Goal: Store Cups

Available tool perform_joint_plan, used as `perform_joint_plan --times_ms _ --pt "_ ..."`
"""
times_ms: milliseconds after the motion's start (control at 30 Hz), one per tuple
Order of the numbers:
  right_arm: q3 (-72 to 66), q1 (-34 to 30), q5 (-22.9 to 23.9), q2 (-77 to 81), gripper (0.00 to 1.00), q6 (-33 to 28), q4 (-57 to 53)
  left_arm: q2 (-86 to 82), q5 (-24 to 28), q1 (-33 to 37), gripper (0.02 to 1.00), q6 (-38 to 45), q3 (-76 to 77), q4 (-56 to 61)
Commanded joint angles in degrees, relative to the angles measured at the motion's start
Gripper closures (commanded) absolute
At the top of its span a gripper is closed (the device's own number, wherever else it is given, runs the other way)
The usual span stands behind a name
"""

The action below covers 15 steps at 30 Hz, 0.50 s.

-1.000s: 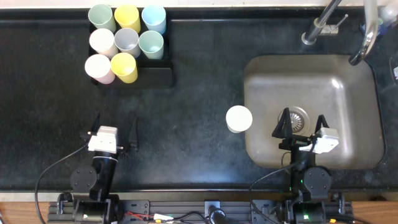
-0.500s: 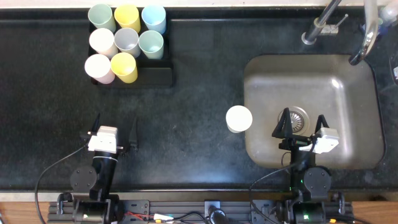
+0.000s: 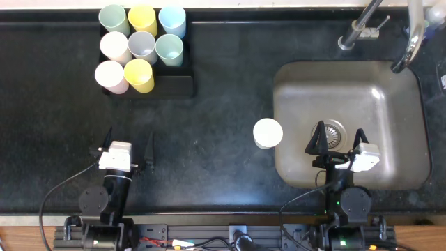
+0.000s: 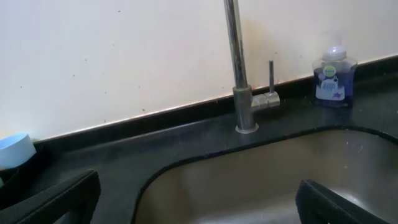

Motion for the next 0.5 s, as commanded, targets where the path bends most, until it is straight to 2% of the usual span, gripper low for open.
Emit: perform_joint_plan --times_ms 33,167,233,367,500 --pt "-0.74 -0.37 -0.42 -0.42 0.003 0.26 0.37 -0.57 0.96 0.26 0.018 1.22 0.00 -0.24" --pt "0.35 -0.37 -2.45 -0.35 0.003 0.26 0.22 -0.57 0.96 0.26 0.020 1.22 0.00 -0.24" --pt "4.13 -0.37 -3.34 0.00 0.003 0.22 -4.04 -0.57 0.96 0.26 0.020 1.22 0.00 -0.24" --pt "20.41 -0.35 -3.41 6.45 0.003 0.24 -23.61 -0.57 0.96 0.26 0.020 1.22 0.00 -0.24" --pt "39.08 -0.35 -3.43 24.02 0.003 0.24 -40.28 -0.57 0.96 0.26 0.020 1.22 0.00 -0.24"
